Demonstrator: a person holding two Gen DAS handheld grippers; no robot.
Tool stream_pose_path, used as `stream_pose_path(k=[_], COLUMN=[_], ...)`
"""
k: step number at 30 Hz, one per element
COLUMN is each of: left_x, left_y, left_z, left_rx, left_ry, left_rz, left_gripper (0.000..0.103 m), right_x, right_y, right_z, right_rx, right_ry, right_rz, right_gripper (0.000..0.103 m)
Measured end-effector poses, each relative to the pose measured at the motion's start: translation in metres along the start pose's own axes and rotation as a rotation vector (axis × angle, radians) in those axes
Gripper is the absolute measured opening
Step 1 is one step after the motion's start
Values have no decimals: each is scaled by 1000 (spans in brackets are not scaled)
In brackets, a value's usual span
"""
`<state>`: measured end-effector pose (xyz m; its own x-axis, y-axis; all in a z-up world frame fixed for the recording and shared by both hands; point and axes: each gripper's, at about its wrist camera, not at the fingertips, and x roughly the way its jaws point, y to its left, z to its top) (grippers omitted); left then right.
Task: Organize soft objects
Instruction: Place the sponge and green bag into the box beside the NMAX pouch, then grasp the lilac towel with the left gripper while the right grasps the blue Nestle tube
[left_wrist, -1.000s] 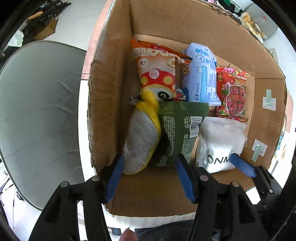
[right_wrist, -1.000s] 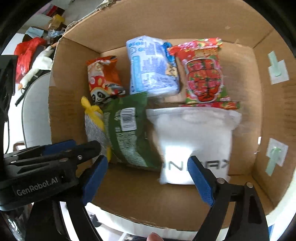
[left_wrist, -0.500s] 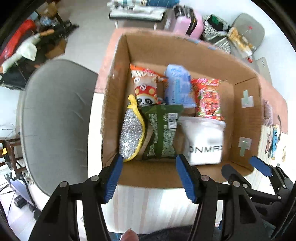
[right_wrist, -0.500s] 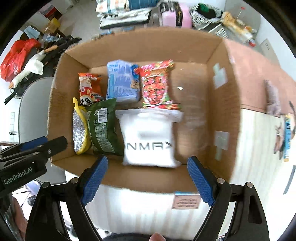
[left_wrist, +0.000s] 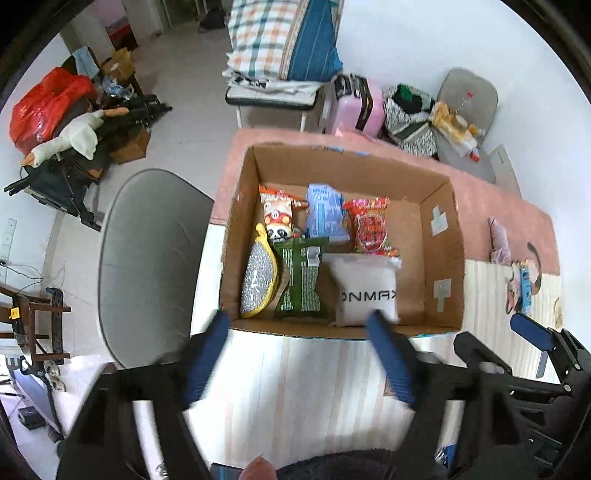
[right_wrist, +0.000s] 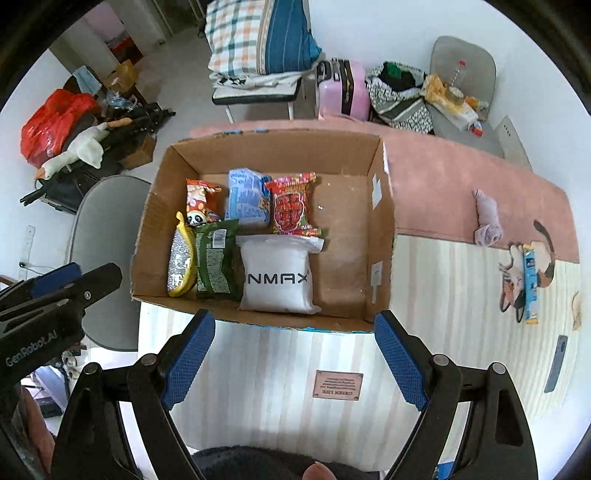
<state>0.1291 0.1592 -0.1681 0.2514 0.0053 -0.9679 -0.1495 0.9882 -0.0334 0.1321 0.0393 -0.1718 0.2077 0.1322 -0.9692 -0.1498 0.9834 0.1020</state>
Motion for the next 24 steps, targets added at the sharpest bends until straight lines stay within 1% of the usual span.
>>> stream_pose_path(k=[1, 2, 3, 5, 10, 12, 15, 17, 19, 21, 22, 23, 24], left_x=[-3, -6, -9, -13, -16, -17, -15, -11, -4, 5, 12, 18, 27], left_y=[0, 1, 1, 1, -6, -15, -38, -65, -98, -135, -160, -178, -205], left_z=[-2, -2, -4, -5, -9, -9, -5, 0, 7, 13, 17, 20, 24], left_rx=[-2, -3, -3, -4, -6, 2, 34, 79, 135, 191, 228, 249, 281], left_ry=[-10, -16, -20, -24, -18, -30, -36, -37, -32, -29, -21, -11, 4], left_rz=[3, 4, 6, 12, 15, 35, 38, 41, 37, 22, 12, 4, -13], left_gripper=[93, 97, 100, 100, 100, 100, 100, 100, 100, 100, 100, 100, 100], right_x=[-4, -10, -14, -22, -20, -20, -19, -19, -18, -16, -15, -14, -13], right_y=[0, -1, -2, -6, -17, -27, -54, -80, -113, -158, -173, -201, -221], right_z=[-1, -2, -3, -5, -6, -7, -11, -14, -19, -25, -27, -30, -33], right_rx=[-5, -6, -8, -8, 12, 32, 83, 129, 185, 259, 283, 329, 359], right_ry=[-14, -25, -31, -36, -32, -31, -23, -24, -14, -3, -4, -2, 2], right_rz=[3, 9, 14, 25, 51, 66, 81, 72, 49, 22, 7, -20, -37], right_gripper=[100, 103, 103, 103, 103, 103, 103, 103, 103, 103, 103, 103, 103])
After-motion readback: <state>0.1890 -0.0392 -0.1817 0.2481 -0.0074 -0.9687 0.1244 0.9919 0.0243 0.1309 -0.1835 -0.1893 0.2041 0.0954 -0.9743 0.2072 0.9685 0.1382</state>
